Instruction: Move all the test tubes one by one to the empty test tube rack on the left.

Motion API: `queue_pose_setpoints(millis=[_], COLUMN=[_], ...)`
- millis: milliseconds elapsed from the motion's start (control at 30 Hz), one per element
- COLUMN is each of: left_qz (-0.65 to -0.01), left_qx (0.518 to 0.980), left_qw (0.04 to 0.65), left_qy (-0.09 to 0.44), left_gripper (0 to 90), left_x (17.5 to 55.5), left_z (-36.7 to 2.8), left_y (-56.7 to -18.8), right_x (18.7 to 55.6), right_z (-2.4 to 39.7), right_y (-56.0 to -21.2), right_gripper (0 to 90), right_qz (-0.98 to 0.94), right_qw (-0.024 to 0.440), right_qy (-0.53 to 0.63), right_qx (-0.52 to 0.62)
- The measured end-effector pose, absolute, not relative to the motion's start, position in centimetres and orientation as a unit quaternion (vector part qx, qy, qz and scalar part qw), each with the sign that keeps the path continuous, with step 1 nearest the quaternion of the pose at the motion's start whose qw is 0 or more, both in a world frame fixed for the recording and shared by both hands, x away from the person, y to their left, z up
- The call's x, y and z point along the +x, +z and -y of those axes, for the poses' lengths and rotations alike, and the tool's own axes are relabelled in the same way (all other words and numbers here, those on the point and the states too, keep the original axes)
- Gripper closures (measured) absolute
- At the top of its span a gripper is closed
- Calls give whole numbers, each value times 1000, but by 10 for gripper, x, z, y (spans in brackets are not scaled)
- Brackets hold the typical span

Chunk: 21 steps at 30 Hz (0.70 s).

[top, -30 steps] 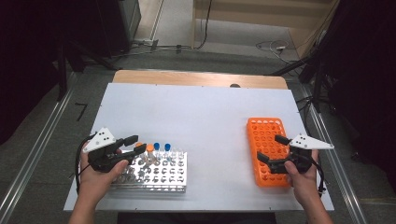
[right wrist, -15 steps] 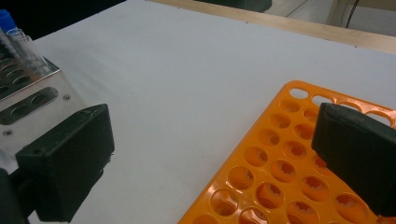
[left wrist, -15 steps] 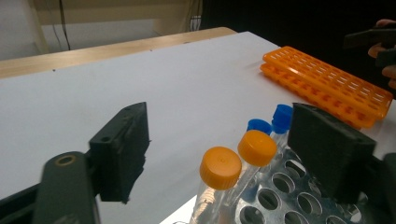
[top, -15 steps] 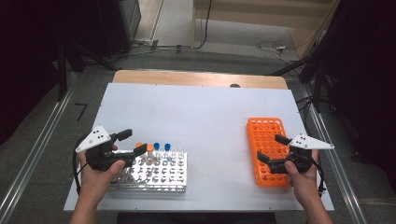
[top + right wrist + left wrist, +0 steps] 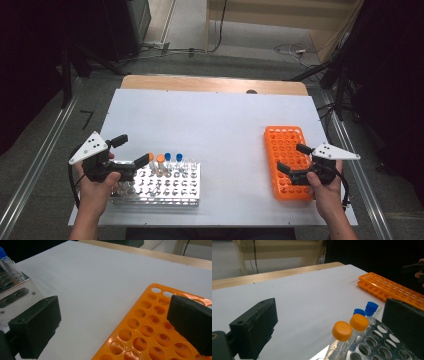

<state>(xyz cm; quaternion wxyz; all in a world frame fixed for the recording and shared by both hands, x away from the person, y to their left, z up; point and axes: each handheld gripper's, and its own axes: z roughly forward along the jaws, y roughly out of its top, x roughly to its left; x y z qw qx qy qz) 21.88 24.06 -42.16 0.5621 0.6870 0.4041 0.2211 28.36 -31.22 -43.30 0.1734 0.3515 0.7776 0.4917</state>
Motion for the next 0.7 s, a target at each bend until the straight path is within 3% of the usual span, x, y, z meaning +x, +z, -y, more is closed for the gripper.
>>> queue_pose_setpoints(millis=[700], left_qz=[-413], left_qx=[663], left_qw=[573], left_qy=[247], left_gripper=[0], left_x=[216], left_z=[-266], left_y=[-433], right_x=[290], right_z=[342], right_y=[-438], right_gripper=[0], right_qz=[-760], right_qw=[185], right_qy=[510], right_qx=[358])
